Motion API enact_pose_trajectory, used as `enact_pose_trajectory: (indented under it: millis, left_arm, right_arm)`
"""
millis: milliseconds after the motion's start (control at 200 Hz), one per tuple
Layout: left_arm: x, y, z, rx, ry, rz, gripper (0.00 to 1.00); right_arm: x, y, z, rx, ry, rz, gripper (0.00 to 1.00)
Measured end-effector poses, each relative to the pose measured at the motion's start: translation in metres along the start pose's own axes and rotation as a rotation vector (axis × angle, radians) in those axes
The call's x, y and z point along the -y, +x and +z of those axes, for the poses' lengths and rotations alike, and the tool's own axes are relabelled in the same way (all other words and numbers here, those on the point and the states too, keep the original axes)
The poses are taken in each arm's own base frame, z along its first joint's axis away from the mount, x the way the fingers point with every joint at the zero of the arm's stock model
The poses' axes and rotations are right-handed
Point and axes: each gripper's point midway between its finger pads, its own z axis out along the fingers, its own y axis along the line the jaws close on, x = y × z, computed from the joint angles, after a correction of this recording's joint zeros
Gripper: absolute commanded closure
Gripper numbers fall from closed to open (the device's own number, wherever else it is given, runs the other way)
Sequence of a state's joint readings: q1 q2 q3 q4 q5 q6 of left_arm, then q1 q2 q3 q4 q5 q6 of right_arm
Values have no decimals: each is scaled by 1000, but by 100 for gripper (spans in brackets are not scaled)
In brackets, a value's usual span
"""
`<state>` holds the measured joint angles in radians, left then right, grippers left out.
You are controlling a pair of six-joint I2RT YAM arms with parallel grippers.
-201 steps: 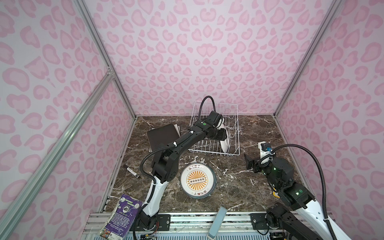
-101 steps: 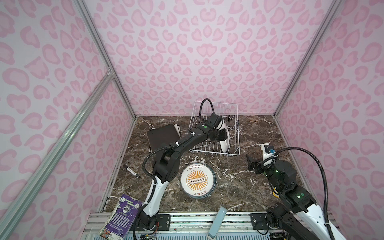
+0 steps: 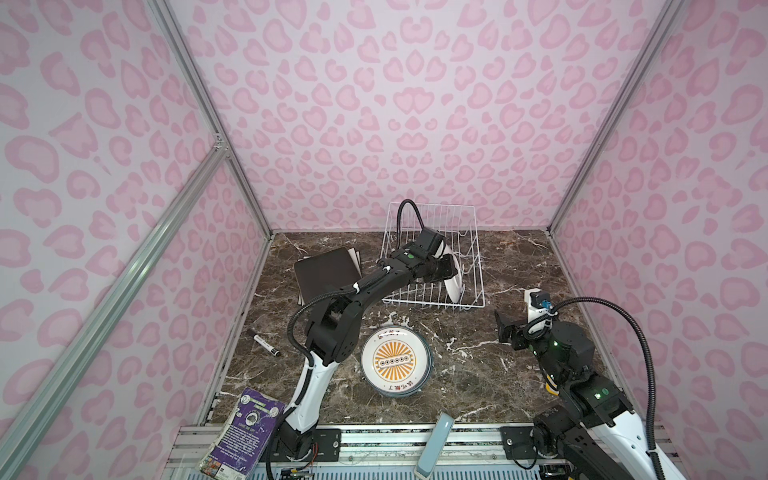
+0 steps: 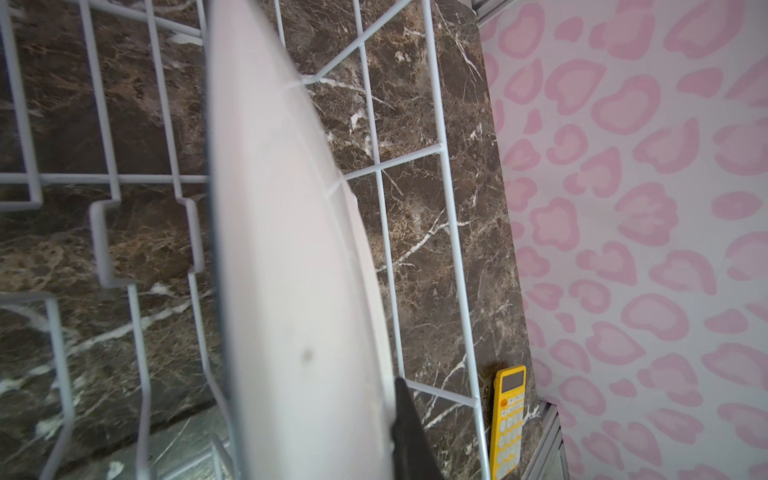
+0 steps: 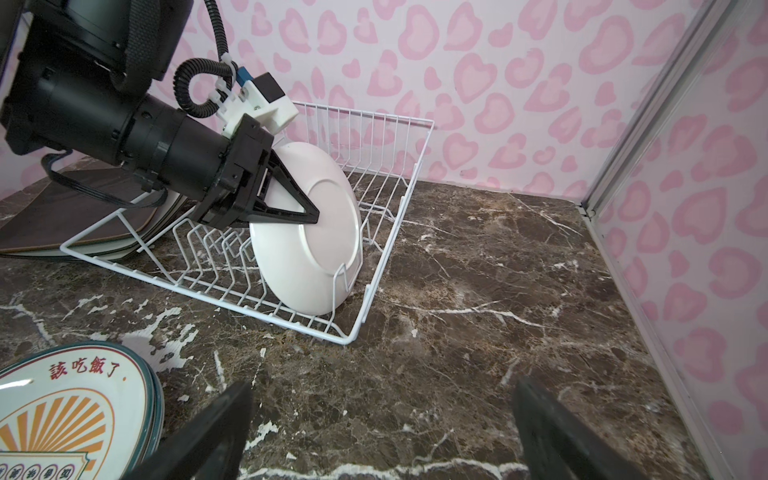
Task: Unload the plates from the dish rack
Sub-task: 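Grasp the white plate rim with the left gripper and lift it upward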
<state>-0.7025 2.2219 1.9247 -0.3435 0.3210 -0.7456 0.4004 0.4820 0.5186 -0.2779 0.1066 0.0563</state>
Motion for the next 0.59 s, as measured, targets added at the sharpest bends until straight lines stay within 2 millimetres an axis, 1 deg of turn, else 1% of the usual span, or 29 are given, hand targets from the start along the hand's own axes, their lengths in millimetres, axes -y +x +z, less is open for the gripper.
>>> enact_pose_trajectory:
  millis: [90,265,595]
  left_arm:
    - [0,-1,0,8,-2,-12,97]
    - [4,-8,1,30,9,-30,97]
    - [9,-13,1,58,19,-50,97]
  right_arm:
    - [3,0,1,-3,10,-3,1]
    - [2,3,3,-14,-4,-1,1]
    - [1,9,8,-40,-13,0,1]
